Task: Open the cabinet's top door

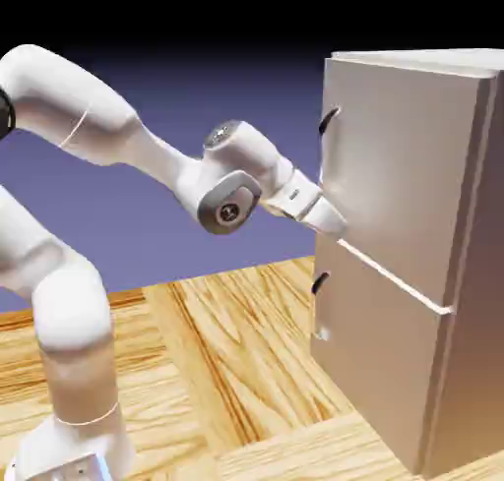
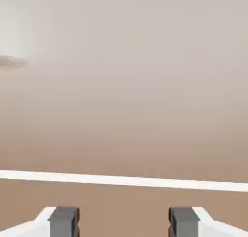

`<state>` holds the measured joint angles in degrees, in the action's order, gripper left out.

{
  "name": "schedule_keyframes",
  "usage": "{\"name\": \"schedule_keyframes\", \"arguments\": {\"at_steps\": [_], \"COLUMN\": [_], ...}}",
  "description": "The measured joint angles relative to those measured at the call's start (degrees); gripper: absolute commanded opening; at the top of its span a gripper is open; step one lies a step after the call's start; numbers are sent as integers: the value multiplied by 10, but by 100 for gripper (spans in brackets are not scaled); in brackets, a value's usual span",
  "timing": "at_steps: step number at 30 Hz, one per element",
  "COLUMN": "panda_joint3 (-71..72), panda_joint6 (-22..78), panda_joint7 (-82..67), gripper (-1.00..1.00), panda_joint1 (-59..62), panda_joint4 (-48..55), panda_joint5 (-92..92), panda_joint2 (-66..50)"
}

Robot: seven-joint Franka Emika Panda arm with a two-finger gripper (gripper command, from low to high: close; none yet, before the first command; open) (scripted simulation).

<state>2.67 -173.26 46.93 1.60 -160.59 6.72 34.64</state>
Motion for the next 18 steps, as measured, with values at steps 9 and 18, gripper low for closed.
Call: {"name": "schedule_keyframes", "arguments": {"at_steps": [9, 18], "panda_joint3": [89, 178], "panda_joint6": [25, 50], "panda_joint7": [149, 298], "gripper": [0, 0], "panda_joint1": [76, 152], "panda_joint4": [14, 28], "panda_joint5": [224, 449], "panda_joint2": [66, 132]}}
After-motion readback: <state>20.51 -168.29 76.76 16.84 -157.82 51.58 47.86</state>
